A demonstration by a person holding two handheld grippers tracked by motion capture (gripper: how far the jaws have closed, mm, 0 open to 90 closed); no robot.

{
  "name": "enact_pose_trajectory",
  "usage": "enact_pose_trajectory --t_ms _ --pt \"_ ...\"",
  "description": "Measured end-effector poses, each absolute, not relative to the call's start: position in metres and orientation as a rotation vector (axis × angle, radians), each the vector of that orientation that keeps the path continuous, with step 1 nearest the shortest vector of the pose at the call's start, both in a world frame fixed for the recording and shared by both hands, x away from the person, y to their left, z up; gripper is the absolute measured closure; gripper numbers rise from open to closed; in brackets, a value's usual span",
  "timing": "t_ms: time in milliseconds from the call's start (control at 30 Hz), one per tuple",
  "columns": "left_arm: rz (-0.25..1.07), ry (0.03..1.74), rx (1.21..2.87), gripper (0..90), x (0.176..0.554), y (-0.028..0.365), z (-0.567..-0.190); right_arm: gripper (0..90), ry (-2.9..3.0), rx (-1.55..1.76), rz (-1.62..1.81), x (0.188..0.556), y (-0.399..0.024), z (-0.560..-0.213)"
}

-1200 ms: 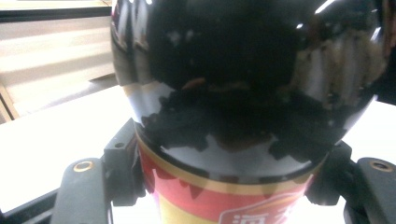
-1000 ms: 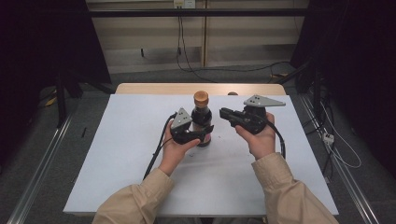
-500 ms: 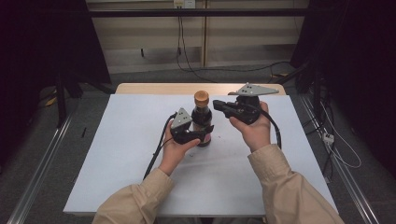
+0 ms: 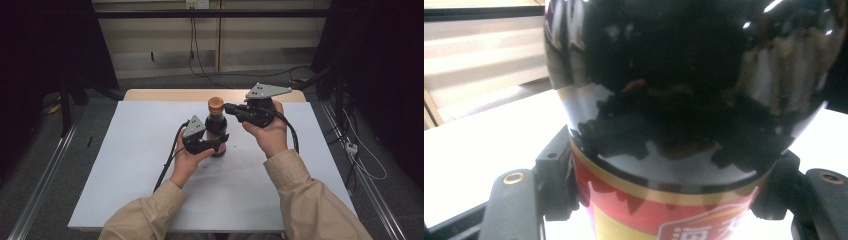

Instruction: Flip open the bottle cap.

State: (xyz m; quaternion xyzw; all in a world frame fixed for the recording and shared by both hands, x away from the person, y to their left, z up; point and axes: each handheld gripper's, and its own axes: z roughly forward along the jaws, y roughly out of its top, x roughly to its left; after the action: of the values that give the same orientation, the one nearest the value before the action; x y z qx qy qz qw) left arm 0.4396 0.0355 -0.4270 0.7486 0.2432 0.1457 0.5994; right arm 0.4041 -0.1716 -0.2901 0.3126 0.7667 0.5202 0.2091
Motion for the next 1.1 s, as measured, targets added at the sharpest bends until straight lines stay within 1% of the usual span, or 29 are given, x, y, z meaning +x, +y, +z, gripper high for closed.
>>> enact_pose_trajectory --t_ms 267,700,1100 --pt "0.343 0.573 1.742 30.8 0.439 0.035 -0.427 90.0 2.173 0.844 1.415 0.407 -0.169 -0.282" --pt "0.328 0.587 1.771 31.7 0.44 0.038 -0.423 90.0 2.153 0.888 1.453 0.408 -0.163 -0.283" --pt "0.351 0.584 1.784 31.8 0.439 0.038 -0.424 90.0 2.142 0.903 1.452 0.407 -0.161 -0.283"
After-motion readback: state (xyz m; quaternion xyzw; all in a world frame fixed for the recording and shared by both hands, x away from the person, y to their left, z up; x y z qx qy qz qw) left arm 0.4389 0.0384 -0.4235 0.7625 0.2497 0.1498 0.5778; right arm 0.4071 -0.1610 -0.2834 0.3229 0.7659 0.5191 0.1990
